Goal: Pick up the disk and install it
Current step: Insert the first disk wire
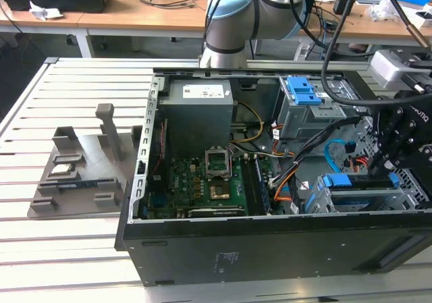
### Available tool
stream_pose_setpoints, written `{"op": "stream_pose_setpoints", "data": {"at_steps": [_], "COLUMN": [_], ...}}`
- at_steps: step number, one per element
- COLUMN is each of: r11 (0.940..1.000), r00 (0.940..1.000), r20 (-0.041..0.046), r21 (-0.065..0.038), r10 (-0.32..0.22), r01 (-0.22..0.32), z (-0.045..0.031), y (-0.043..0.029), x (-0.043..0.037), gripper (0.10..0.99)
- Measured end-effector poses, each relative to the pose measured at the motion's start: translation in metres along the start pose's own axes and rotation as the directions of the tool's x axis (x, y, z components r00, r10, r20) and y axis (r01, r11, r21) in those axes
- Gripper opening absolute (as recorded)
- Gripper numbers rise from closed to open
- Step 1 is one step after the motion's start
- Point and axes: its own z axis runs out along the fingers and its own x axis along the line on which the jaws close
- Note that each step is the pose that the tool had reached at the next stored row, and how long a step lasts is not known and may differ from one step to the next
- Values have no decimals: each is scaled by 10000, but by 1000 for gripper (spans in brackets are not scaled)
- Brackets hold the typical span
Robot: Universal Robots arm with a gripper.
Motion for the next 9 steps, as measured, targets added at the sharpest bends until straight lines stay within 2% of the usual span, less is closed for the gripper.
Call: {"op": "stream_pose_setpoints", "data": {"at_steps": [9], "r11": [9998], "r00": [9998], "r20": [2], "r21": [-9], "r10": [174], "r01": [-174], "z": [57], "y": [-1], "x": [17], "gripper": [169]}}
